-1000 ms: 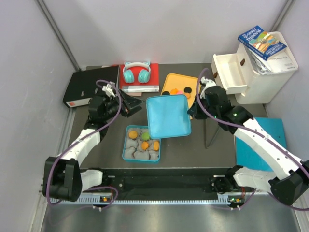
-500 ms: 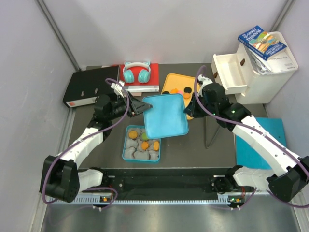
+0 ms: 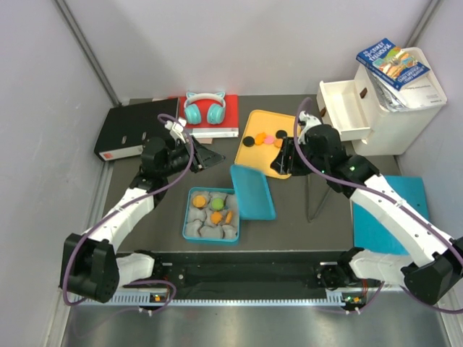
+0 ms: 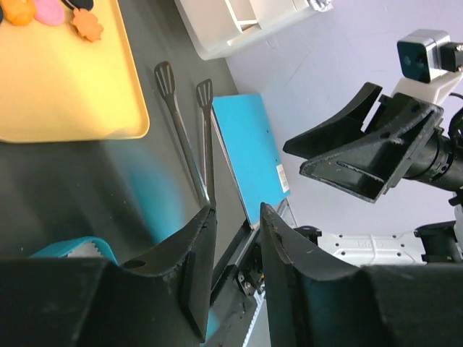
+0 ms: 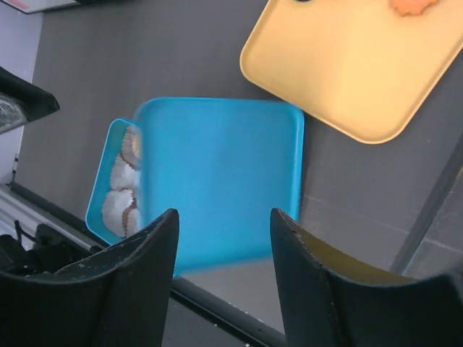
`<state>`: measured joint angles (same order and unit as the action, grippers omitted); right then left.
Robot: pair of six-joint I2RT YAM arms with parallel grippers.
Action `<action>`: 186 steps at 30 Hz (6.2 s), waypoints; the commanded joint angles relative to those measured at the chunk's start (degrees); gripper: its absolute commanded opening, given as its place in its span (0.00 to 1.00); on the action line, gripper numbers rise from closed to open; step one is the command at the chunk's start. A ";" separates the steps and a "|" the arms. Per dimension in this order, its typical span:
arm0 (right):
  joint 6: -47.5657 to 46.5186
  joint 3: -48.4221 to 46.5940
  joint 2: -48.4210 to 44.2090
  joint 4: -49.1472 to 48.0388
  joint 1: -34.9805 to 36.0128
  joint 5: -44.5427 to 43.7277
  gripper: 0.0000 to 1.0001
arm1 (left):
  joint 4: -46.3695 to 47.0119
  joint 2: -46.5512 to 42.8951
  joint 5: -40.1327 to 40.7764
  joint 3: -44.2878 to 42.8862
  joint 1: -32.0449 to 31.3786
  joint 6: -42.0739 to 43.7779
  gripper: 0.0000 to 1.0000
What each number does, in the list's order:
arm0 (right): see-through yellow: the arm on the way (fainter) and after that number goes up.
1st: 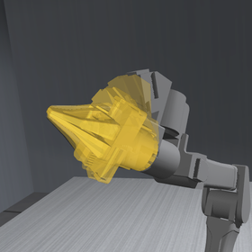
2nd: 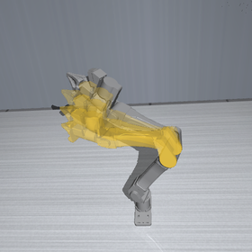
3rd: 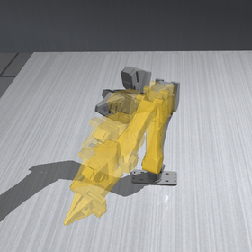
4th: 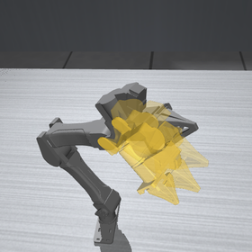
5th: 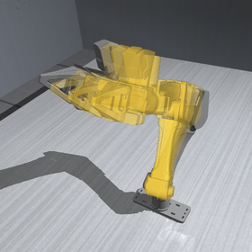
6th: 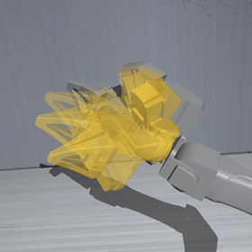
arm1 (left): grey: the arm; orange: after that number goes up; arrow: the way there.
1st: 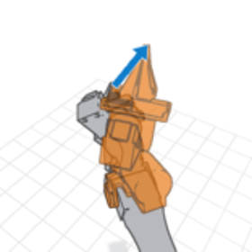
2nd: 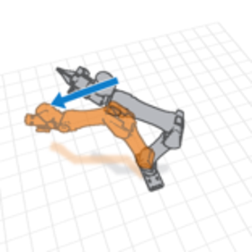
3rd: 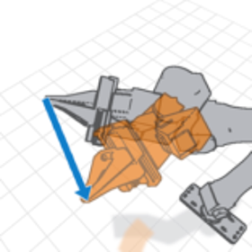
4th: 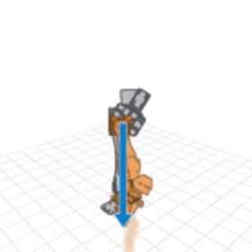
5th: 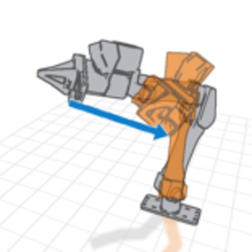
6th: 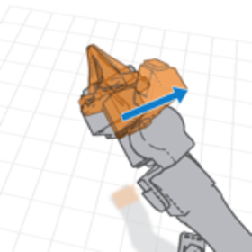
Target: Pack the cookies
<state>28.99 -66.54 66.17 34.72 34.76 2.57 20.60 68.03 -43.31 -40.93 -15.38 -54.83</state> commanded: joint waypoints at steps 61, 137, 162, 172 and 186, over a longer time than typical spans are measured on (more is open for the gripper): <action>15.48 31.92 12.33 -4.93 -3.30 -14.34 0.00 | -20.42 -8.09 20.37 0.85 -0.18 9.21 0.81; 1.68 -9.39 4.23 10.45 2.59 -8.27 0.61 | 13.07 5.54 0.15 -2.22 -4.14 -4.41 0.00; 10.11 -7.28 -6.42 -3.07 -13.92 6.98 0.99 | 10.61 15.28 106.48 -22.92 -44.46 98.80 0.00; 11.44 -7.81 4.84 -9.92 -14.81 17.91 0.99 | 57.15 26.80 102.82 -11.73 -55.37 140.16 0.00; 13.55 -7.55 12.22 -14.85 -15.69 28.89 0.99 | 68.42 31.72 95.34 -5.65 -60.47 152.38 0.00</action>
<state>42.11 -72.86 78.54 24.53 19.59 27.31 72.14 99.29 54.15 -46.57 -75.11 93.19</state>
